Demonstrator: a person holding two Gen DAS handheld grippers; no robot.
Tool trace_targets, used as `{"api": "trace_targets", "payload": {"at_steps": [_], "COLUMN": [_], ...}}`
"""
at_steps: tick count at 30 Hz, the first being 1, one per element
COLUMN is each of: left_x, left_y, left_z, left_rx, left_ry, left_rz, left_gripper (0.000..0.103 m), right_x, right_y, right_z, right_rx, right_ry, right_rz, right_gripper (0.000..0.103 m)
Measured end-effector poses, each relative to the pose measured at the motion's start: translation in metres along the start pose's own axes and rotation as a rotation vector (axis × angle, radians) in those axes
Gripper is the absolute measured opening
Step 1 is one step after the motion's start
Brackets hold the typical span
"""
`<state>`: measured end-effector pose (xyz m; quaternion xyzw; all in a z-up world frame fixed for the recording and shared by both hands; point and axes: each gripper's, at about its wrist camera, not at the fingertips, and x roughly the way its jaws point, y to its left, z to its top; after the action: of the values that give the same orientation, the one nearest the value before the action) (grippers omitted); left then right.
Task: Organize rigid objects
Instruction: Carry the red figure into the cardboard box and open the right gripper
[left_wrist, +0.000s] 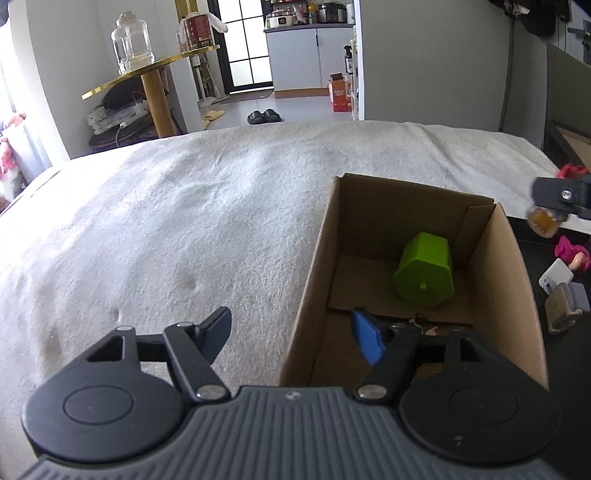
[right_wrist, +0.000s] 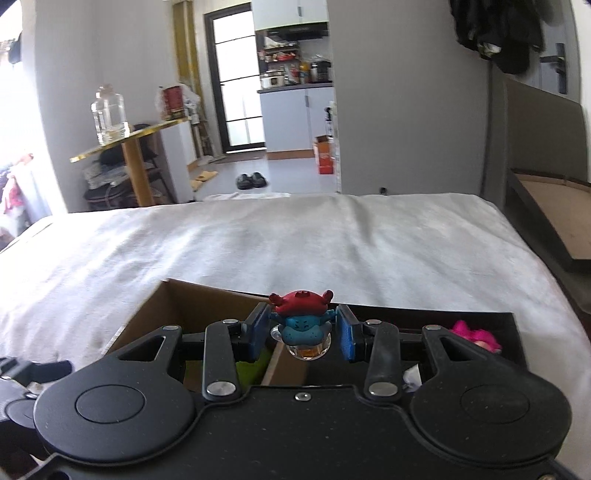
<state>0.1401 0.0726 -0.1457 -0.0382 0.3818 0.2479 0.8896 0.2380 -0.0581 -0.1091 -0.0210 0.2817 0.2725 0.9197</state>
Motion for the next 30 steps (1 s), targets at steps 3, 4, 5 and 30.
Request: {"api": "trace_targets", "payload": {"at_steps": [3,4,5,30], "left_x": [0.002,0.002,0.002,-0.001], "left_y": [0.002,0.003,0.004,0.004], "left_z": [-0.001,-0.002,-0.002,-0.002], "left_rx": [-0.003,-0.007,-0.013,-0.021], "left_ry": [0.009,0.012,0.009,-0.005], "left_rz": [-0.017,-0.024,-0.025,-0.057], "left_gripper": [0.05,0.046,0.04,0.013], "right_x": [0.002,0.003,0.004,0.016], "right_y": [0.011,0.015,0.018,0.05], "right_z": [0.002,0.003,0.003,-0.006], "right_rx": [-0.015,-0.021,-0.026,-0.113], "right_ry": [-0.003,-0.003,-0.003,0.053], "right_rz": [0.027,0.038,0.046,0.076], "right_gripper": [0.039,0.039,0.039,0.055]}}
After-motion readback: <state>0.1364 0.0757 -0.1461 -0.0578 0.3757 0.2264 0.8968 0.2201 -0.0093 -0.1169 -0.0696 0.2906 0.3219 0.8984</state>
